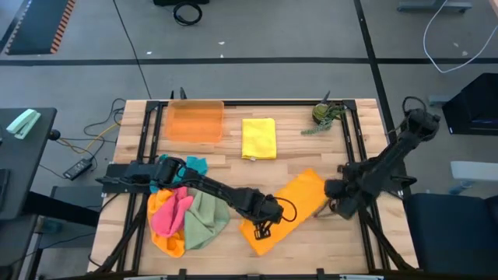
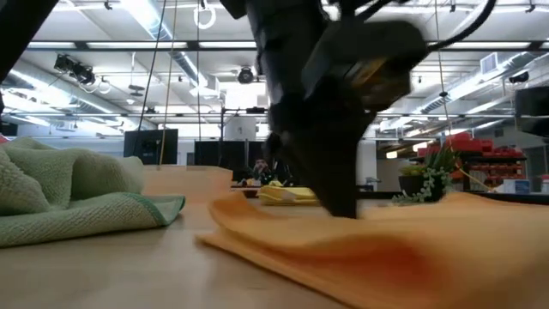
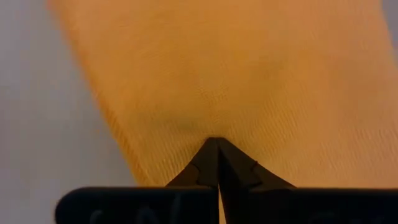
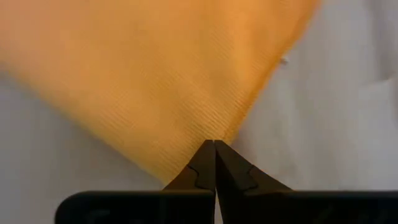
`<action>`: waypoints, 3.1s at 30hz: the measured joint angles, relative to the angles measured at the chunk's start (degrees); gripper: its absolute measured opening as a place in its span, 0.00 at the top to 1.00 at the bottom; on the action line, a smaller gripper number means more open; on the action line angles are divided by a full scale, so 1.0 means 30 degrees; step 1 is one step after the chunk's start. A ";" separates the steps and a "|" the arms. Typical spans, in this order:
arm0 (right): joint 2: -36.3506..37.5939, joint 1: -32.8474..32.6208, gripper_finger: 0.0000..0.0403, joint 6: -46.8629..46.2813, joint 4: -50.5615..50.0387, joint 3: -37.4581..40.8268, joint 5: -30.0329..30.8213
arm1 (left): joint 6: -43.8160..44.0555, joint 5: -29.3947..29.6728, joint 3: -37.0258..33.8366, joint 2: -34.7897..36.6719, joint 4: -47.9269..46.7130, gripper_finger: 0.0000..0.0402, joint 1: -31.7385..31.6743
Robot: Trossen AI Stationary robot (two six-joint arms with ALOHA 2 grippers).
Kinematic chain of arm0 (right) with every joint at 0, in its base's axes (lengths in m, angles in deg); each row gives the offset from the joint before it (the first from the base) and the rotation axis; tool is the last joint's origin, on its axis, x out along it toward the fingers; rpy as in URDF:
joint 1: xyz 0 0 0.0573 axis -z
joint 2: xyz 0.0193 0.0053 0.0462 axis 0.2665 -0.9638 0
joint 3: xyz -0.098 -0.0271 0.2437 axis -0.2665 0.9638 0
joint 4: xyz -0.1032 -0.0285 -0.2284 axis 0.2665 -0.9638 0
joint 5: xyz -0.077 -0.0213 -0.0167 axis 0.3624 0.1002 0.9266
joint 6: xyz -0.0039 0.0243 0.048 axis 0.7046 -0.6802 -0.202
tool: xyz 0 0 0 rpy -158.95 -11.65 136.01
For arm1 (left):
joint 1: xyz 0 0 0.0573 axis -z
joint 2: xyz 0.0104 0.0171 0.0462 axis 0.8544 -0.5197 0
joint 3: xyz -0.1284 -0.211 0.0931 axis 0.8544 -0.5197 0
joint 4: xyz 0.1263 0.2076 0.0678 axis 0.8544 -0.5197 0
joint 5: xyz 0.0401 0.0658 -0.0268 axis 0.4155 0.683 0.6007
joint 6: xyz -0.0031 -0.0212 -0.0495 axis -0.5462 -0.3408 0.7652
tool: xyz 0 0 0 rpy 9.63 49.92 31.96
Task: Fold microfiber towels
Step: Fold the right orange towel
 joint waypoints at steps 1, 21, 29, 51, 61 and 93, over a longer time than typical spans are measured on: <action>0.0318 0.0896 0.99 0.0993 0.0023 -0.0023 0.0198 | -0.0155 -0.0447 -0.0005 0.0043 0.0795 0.99 0.0094; 0.3101 -0.1435 0.99 -0.0632 0.2338 -0.1651 0.0830 | -0.5088 0.3183 0.0604 0.1146 0.1342 0.99 -0.0391; 0.2322 -0.3003 0.99 -0.4430 0.7763 0.2601 0.2970 | -0.3985 -0.0033 -0.3511 0.1124 0.7158 0.98 -0.1161; 0.2422 0.6773 0.99 0.6799 0.4710 -0.0624 0.1652 | -0.3244 -0.0642 -0.3938 0.1098 1.2947 0.98 -0.0630; -0.0475 -0.1013 0.99 0.1428 1.5831 0.2055 0.1755 | -0.5387 0.0996 -0.3765 0.0904 1.1899 0.98 -0.2181; 0.0746 -0.2941 0.99 0.1925 1.0273 -0.0048 0.0288 | -0.2299 0.0960 -0.3795 0.0541 1.0913 0.95 -0.0671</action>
